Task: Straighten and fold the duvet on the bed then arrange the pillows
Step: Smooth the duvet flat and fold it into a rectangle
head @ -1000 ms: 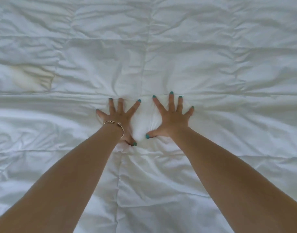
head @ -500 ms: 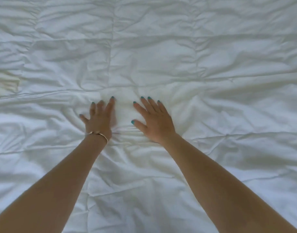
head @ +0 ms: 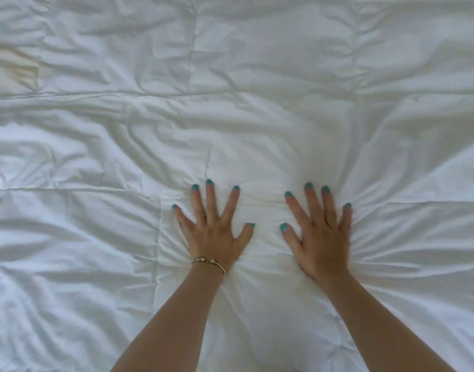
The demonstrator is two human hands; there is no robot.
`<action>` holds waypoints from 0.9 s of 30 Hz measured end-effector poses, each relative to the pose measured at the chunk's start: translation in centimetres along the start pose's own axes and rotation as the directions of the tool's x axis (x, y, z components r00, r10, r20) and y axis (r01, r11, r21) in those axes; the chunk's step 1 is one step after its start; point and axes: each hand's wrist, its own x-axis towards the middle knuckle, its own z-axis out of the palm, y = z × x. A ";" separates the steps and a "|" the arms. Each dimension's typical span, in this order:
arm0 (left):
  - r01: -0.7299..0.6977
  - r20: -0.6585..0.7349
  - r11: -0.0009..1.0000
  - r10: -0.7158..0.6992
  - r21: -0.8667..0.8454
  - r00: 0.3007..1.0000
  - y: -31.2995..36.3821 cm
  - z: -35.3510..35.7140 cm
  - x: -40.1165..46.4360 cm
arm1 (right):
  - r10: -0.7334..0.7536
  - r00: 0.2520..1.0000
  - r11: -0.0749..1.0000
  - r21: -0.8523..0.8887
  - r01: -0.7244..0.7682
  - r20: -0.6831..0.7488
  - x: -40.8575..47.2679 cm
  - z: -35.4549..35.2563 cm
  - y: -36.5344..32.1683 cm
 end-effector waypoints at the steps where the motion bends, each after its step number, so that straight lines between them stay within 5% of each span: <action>1: -0.004 -0.009 1.000 0.004 0.000 1.000 -0.1 0.1 0.0 | 0.028 1.000 1.000 0.009 -0.028 -0.001 0.3 0.8 0.3; 13: -0.022 -0.069 1.000 0.021 -0.019 0.997 -0.2 2.4 1.0 | -0.008 0.998 1.000 0.020 0.010 -0.070 1.9 4.9 1.3; 27: -0.015 0.141 0.994 0.030 -0.109 0.990 1.1 0.7 1.0 | 0.064 0.998 0.997 -0.039 -0.066 -0.028 2.1 5.3 1.7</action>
